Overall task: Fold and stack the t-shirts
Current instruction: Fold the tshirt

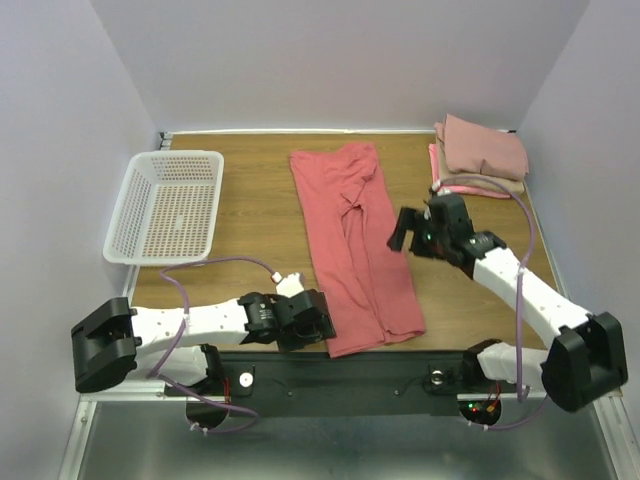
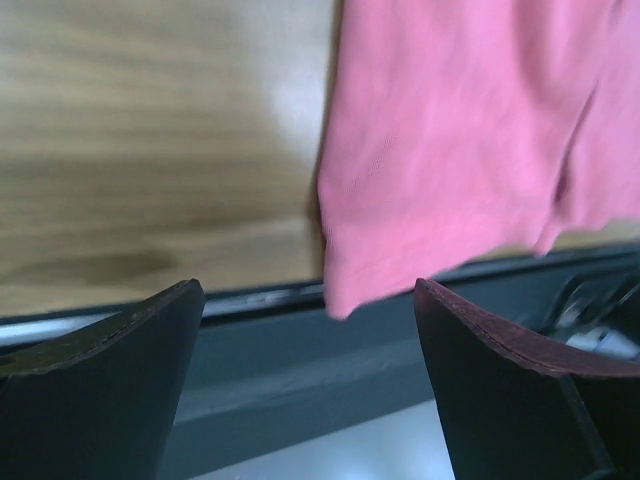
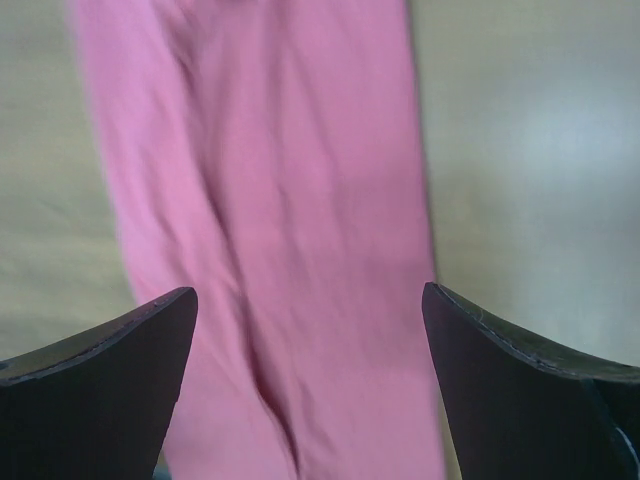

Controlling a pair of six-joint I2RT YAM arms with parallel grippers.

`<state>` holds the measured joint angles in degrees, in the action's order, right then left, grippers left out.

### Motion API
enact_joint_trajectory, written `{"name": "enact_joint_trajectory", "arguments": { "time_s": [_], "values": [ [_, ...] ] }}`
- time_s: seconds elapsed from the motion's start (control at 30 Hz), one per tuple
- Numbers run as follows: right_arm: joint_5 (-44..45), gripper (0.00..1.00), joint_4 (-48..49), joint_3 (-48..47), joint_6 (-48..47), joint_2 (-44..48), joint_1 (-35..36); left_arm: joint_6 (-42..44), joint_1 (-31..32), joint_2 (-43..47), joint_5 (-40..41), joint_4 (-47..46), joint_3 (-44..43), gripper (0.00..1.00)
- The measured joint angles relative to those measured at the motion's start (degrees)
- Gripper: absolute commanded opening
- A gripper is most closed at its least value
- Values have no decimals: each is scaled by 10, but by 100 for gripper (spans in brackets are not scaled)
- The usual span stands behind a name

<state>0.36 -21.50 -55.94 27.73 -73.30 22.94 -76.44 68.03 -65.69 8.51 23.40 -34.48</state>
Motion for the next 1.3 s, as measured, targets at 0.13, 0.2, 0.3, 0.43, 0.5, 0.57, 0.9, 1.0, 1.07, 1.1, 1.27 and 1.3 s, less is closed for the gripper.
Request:
{"name": "enact_joint_trajectory", "arguments": {
  "time_s": [0.13, 0.2, 0.3, 0.43, 0.5, 0.57, 0.9, 1.0, 1.07, 1.1, 1.27, 1.3],
  "values": [
    [1, 100, -54, 154, 56, 101, 0, -17, 47, -26, -21, -31, 4, 95],
    [-1, 100, -87, 211, 88, 167, 0, -26, 61, -43, -29, -47, 4, 86],
    [-5, 100, -104, 246, 120, 234, 0, -39, 71, -73, -42, -76, 11, 76],
    [-17, 100, -111, 272, 153, 279, 0, -49, 70, -97, -43, -99, 12, 65],
    [-25, 100, -111, 279, 161, 274, 0, -55, 70, -106, -42, -103, 12, 56],
    [-35, 100, -111, 287, 165, 264, 0, -61, 70, -110, -41, -104, 12, 53],
    [-64, 100, -130, 315, 185, 268, 0, -67, 70, -142, -56, -126, 12, 0],
    [-63, 98, -152, 315, 188, 280, 0, -67, 70, -142, -57, -127, 12, 0],
    [-61, 92, -170, 315, 190, 288, 0, -69, 70, -141, -56, -126, 12, 0],
    [-63, 90, -179, 315, 192, 294, 0, -70, 70, -139, -55, -123, 12, 0],
    [-86, 66, -189, 332, 196, 297, 0, -74, 70, -120, -52, -114, 12, 0],
    [-90, 64, -189, 337, 195, 296, 0, -75, 70, -117, -51, -113, 12, 0]
  ]
}}
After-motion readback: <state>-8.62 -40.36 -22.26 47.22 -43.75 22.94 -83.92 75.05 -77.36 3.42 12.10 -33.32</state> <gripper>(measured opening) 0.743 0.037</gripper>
